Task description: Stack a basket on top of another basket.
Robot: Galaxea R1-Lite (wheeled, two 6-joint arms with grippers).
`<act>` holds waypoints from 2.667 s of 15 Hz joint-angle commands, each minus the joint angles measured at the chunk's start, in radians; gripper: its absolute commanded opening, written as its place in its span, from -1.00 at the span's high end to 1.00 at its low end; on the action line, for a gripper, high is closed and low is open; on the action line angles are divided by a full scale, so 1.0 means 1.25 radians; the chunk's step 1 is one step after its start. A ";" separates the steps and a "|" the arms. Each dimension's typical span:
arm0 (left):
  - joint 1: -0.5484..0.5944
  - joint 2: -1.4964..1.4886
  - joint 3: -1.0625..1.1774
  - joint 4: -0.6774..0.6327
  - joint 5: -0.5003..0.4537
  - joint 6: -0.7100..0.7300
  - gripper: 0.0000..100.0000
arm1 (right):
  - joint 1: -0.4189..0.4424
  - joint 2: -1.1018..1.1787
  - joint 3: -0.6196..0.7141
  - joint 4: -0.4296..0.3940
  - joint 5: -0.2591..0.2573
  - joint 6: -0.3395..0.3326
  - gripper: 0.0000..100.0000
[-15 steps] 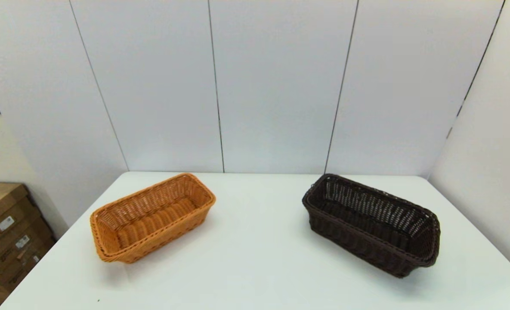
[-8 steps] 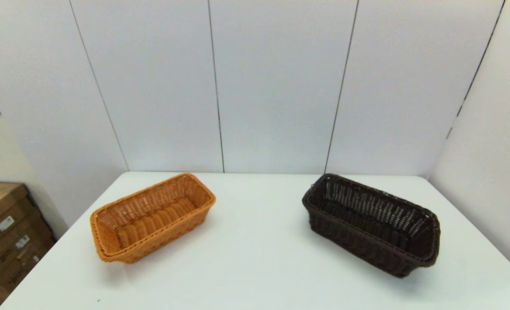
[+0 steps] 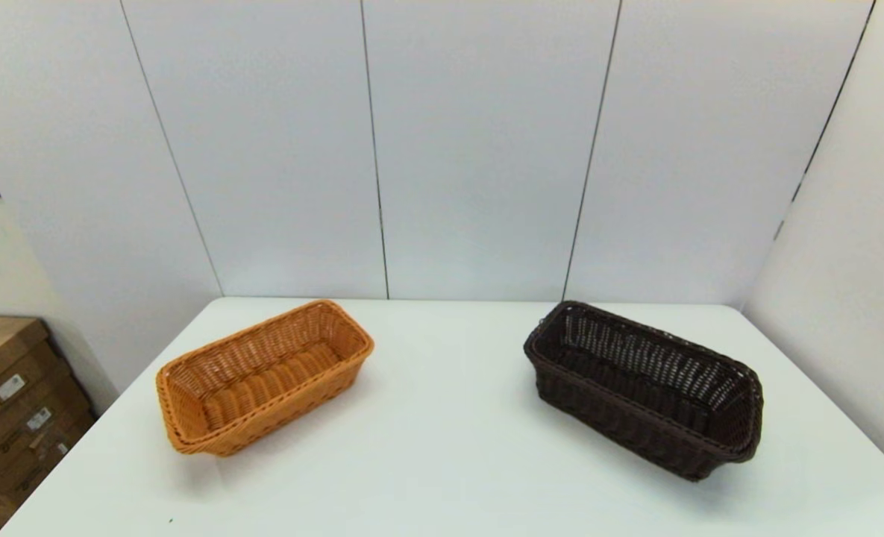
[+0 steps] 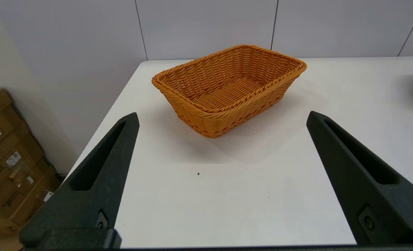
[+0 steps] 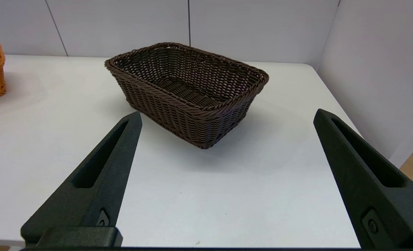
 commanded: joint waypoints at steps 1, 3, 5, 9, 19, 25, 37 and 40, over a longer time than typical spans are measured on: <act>0.000 0.000 0.001 0.000 0.000 0.001 -1.00 | 0.000 0.001 0.000 0.000 0.001 0.000 -1.00; 0.000 0.000 0.001 0.000 0.001 0.000 -1.00 | 0.000 0.001 0.000 0.000 0.001 0.000 -1.00; 0.000 0.000 0.001 0.000 0.001 0.000 -1.00 | 0.000 0.001 0.000 0.000 0.001 0.000 -1.00; 0.000 0.000 0.000 0.003 0.001 0.006 -1.00 | 0.000 0.001 0.000 0.000 0.001 0.000 -1.00; 0.003 0.456 -0.369 0.224 -0.049 0.050 -1.00 | 0.000 0.001 0.000 0.000 0.001 0.000 -1.00; 0.008 0.827 -0.546 0.222 0.112 -0.075 -1.00 | 0.000 0.001 0.000 0.000 0.001 0.000 -1.00; 0.063 1.320 -0.645 0.222 0.131 -0.448 -1.00 | 0.000 0.001 0.000 0.000 0.001 0.000 -1.00; 0.063 1.395 -0.666 0.222 0.128 -0.478 -1.00 | 0.000 0.001 0.000 0.000 0.001 0.000 -1.00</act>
